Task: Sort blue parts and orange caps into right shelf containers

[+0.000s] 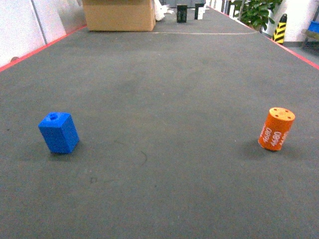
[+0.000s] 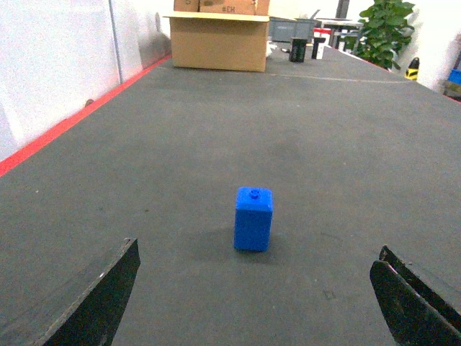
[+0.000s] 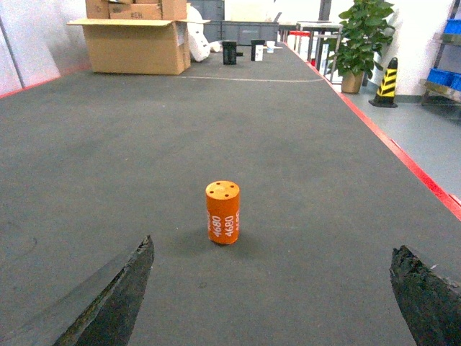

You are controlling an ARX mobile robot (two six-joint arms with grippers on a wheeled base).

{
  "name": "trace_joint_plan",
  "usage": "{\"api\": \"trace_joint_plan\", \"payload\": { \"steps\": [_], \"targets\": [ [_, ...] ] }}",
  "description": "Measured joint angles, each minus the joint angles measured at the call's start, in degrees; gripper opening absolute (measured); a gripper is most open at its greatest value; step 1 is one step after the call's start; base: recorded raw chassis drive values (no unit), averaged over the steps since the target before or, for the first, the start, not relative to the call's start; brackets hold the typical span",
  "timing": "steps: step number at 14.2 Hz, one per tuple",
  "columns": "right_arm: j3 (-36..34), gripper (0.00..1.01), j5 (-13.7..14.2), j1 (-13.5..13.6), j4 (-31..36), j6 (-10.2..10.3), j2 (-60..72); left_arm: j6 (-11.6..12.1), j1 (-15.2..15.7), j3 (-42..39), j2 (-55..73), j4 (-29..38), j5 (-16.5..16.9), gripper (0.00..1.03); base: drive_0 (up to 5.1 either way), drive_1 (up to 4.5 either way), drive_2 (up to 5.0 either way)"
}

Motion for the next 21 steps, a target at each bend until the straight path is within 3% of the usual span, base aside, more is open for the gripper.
{"api": "trace_joint_plan", "payload": {
  "steps": [21],
  "targets": [
    [0.0, 0.98, 0.0, 0.0, 0.1, 0.0, 0.0, 0.0, 0.0, 0.0, 0.0, 0.1, 0.0, 0.98, 0.0, 0.19, -0.2]
  ]
}}
